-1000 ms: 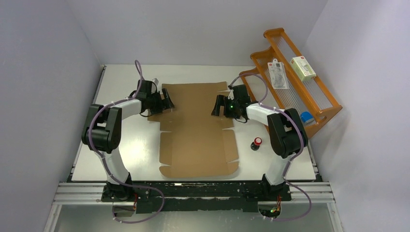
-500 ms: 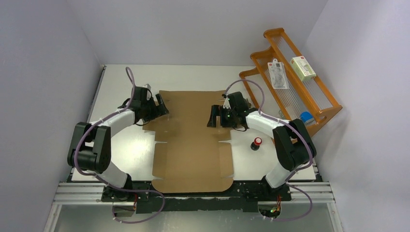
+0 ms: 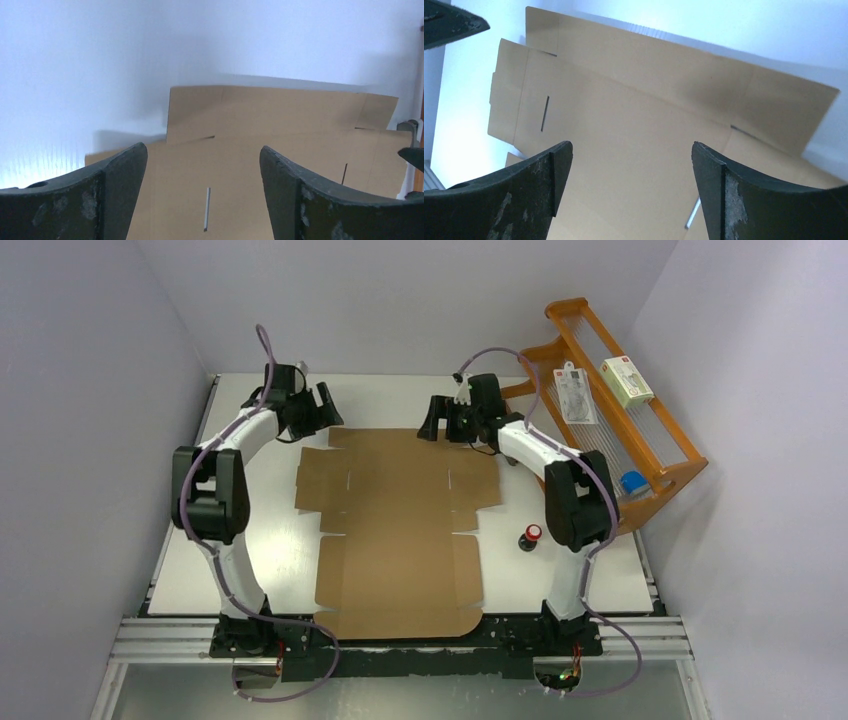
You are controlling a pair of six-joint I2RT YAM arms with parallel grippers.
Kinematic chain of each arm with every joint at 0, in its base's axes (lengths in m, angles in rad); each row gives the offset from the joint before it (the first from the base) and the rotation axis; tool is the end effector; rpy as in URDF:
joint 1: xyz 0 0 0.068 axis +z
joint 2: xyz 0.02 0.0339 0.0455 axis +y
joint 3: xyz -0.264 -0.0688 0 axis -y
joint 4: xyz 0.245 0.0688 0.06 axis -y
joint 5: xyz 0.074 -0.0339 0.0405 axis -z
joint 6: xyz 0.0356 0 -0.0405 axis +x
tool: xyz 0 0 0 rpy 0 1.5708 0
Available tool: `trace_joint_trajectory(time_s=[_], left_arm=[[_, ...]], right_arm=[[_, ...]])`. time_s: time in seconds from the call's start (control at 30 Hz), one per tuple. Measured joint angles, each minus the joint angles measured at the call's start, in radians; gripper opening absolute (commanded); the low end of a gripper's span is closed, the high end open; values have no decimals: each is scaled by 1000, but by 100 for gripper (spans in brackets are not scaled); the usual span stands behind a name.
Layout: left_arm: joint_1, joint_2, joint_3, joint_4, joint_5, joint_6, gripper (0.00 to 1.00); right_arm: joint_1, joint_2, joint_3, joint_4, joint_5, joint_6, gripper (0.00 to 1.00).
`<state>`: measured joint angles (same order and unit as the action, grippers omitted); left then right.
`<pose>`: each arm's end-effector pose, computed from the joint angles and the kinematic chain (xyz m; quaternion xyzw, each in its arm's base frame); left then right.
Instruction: Fold the paper box
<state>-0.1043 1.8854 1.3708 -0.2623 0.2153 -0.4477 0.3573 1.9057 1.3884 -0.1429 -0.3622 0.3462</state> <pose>0.4190 -0.0515 0.2199 -0.1157 0.9105 -0.2001 0.3428 0.4023 0.1637 0.2280 -0.0841 0.8830 0.3009 0.3503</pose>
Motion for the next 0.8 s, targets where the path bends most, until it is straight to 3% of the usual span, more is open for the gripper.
trace_joint_trajectory(time_s=[0.17,0.43,0.57,0.8], left_arm=[[13,143,171,-79,59,59,85],[29,272,235,-130,138,87,79],[29,306,259,-142,164,94,68],[30,331,272,-137,213,96,37]], right_arm=[[3,120,65,62,-47,17,88],[11,258,109,191,-106,82,81],[14,306,128,225,-113,101,80],[19,352,149,250,-114,102,79]])
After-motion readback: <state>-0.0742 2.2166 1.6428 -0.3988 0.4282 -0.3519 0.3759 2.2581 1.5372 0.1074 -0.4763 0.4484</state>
